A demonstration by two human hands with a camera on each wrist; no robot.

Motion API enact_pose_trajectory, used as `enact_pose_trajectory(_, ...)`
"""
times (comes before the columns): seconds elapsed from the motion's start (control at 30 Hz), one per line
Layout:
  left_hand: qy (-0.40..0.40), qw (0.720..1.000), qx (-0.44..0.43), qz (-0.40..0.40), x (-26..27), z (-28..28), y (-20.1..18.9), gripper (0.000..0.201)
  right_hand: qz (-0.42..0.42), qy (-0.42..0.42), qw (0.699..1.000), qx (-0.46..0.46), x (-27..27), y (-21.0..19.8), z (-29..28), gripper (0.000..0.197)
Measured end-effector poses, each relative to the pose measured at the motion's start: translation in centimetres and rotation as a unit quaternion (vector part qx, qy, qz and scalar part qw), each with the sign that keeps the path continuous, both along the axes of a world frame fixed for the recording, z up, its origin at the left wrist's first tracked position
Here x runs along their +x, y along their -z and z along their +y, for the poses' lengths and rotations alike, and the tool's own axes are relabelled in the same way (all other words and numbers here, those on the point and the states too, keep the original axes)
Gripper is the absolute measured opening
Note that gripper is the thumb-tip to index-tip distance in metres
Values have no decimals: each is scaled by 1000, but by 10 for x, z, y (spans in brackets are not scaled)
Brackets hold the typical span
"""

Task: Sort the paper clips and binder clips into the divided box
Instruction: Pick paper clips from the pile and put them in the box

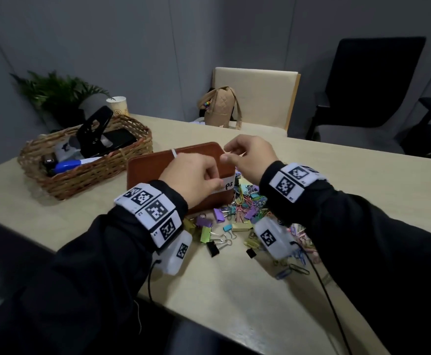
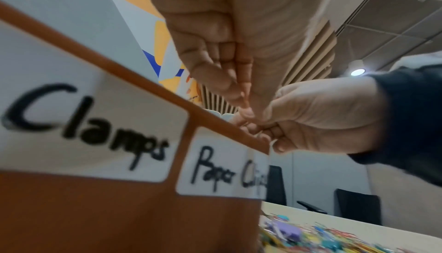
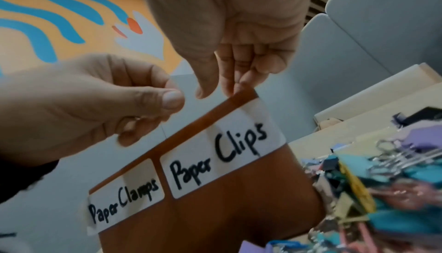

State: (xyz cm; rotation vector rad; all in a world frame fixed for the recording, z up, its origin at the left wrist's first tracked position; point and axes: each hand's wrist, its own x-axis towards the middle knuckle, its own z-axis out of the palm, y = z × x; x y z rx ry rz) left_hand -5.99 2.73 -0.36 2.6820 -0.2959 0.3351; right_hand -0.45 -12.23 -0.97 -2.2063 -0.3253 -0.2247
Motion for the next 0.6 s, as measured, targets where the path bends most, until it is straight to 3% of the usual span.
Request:
enact_pose_trajectory(0.1, 60, 994, 38, 82, -7, -16, 7, 13, 15, 6, 999, -47, -8, 2, -29, 12)
enact_pose_trajectory(0.2, 123, 979, 77, 140, -11, -35, 16, 9, 72, -17, 986, -151, -18, 4, -56, 13)
enact_pose_trajectory(0.33, 195, 951, 138, 194, -17, -56, 28, 22, 125, -80, 931, -333, -35, 5, -78, 19)
enact_pose_trajectory(0.47, 210, 948, 164, 173, -18, -71, 30, 31, 153, -131, 864, -461, -47, 7, -89, 40)
enact_pose_trajectory(0.6, 247, 941, 159, 170, -15, -83, 28, 27, 118, -161, 863, -464, -51, 7, -102, 32)
